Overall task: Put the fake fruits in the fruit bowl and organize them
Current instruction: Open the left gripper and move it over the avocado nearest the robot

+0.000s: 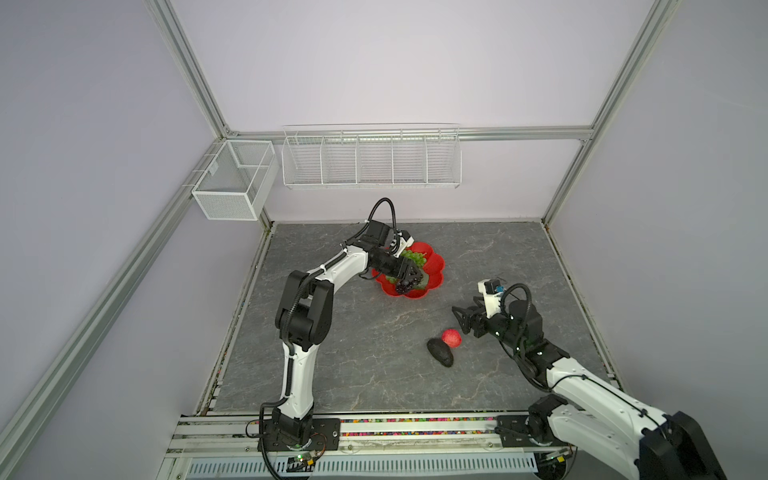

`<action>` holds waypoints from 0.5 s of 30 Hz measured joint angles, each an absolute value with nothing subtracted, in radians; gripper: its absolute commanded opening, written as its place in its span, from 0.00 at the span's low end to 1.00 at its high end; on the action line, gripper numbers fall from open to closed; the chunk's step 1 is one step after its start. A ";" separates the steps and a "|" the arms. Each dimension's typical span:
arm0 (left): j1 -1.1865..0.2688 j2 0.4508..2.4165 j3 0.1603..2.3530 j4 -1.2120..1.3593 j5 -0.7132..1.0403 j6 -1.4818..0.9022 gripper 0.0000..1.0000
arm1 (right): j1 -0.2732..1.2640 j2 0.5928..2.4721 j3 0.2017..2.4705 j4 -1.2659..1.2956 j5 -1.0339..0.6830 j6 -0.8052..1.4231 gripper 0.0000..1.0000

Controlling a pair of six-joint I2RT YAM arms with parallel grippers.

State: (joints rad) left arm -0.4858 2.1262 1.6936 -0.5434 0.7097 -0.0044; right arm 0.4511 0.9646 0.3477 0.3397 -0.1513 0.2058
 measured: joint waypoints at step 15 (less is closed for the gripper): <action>-0.511 1.883 1.508 -0.377 0.379 -0.044 0.66 | 0.451 0.973 0.348 0.336 -0.145 0.206 0.88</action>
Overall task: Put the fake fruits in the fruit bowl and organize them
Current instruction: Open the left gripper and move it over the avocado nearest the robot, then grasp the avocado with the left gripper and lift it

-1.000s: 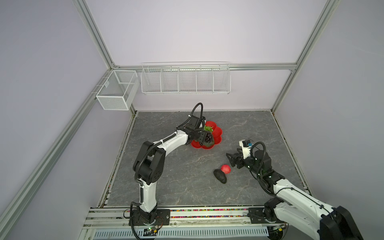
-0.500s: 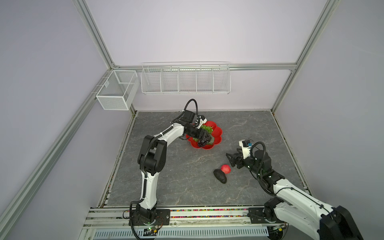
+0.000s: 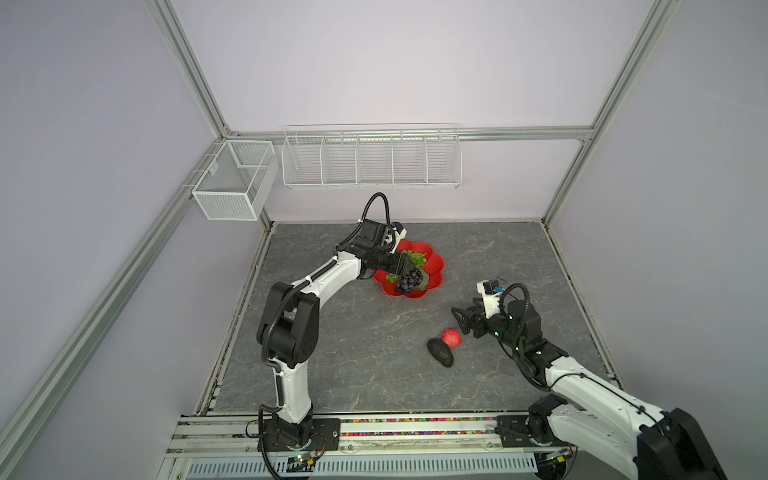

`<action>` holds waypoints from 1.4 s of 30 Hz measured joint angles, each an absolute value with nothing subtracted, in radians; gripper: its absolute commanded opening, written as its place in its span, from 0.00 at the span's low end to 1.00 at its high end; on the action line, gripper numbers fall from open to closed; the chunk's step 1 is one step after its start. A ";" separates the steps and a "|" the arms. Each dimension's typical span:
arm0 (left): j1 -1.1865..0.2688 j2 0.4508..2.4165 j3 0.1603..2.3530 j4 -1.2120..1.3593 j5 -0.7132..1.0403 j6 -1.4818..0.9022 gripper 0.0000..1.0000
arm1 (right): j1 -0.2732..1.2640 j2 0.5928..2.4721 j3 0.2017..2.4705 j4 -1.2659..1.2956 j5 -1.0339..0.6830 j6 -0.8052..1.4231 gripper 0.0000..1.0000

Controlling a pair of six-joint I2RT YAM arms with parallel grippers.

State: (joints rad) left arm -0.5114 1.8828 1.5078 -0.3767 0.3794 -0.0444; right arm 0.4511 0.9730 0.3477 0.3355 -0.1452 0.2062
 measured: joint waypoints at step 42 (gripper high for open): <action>-1.209 1.918 1.246 -0.531 -0.173 -0.833 0.63 | 0.455 0.614 0.319 -0.060 -0.146 0.202 0.88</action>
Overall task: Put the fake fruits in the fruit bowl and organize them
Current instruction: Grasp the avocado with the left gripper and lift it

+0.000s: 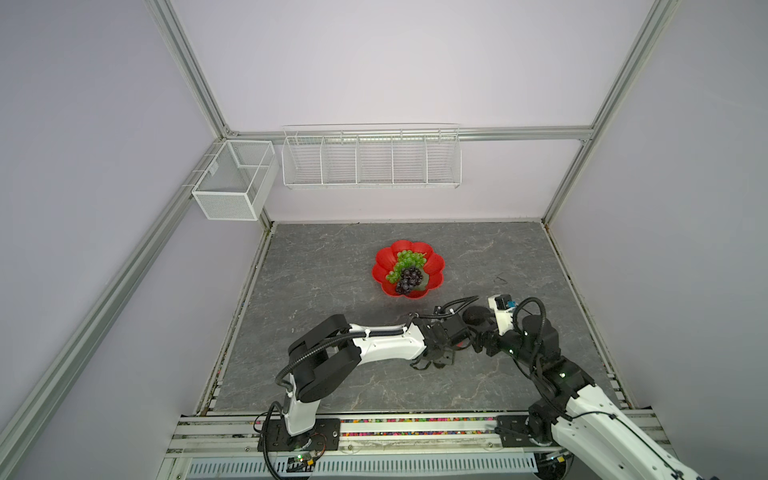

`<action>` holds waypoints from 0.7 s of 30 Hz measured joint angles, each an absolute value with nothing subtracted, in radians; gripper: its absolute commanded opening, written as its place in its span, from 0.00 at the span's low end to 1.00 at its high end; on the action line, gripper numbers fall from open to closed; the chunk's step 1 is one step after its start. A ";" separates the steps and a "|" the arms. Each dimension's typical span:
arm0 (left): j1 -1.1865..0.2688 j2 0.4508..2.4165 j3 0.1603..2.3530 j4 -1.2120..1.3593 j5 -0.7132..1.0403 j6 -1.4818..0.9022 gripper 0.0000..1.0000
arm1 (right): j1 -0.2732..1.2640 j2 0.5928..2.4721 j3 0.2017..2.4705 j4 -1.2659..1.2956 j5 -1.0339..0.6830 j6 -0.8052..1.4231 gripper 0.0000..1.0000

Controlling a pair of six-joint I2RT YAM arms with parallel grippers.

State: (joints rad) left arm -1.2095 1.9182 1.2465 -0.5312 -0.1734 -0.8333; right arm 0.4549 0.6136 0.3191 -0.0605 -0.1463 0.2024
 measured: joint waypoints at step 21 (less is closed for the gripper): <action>-1.094 1.605 1.052 -0.542 -0.220 -0.728 0.38 | 0.455 0.693 0.299 0.052 -0.180 0.202 0.88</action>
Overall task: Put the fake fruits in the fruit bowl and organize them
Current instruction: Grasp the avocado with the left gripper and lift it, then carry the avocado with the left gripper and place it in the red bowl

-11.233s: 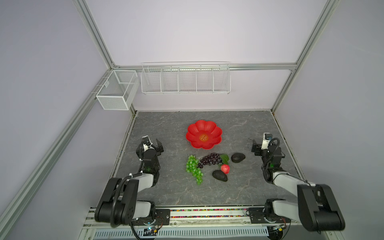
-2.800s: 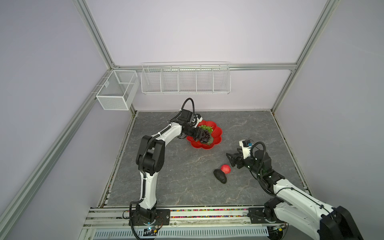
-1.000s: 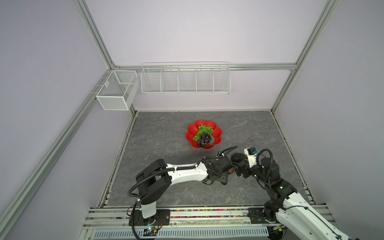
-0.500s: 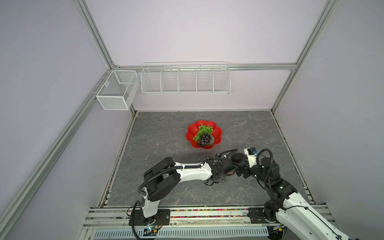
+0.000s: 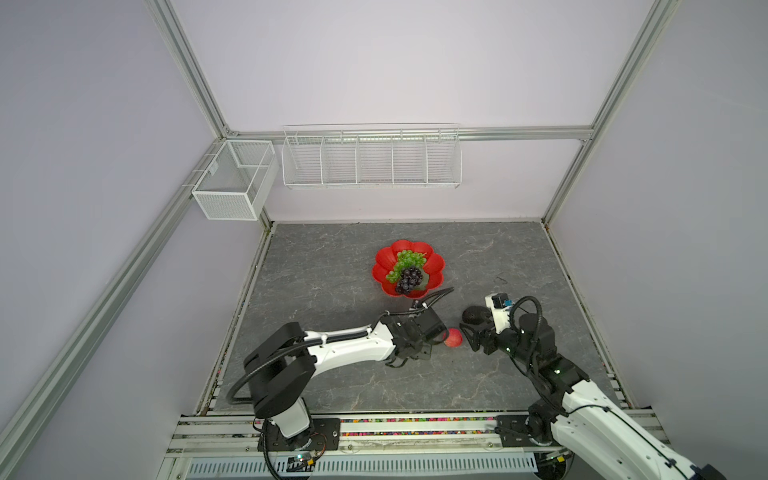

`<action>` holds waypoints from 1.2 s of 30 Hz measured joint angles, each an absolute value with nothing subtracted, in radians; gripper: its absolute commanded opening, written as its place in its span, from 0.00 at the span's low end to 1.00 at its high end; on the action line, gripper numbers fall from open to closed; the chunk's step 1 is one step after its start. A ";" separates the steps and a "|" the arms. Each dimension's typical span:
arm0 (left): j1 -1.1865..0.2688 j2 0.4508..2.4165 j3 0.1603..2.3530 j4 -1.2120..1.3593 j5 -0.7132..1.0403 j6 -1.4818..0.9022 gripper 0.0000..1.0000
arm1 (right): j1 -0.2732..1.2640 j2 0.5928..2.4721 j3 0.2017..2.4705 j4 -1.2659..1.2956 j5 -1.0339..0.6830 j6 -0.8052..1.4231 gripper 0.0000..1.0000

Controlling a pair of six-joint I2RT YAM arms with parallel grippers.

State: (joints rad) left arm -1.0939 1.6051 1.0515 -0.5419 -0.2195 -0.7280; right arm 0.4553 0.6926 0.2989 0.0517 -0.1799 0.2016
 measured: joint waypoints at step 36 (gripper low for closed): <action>-0.722 2.464 2.297 -0.735 -0.007 -0.275 0.42 | 0.489 1.064 0.405 0.342 -0.160 0.179 0.88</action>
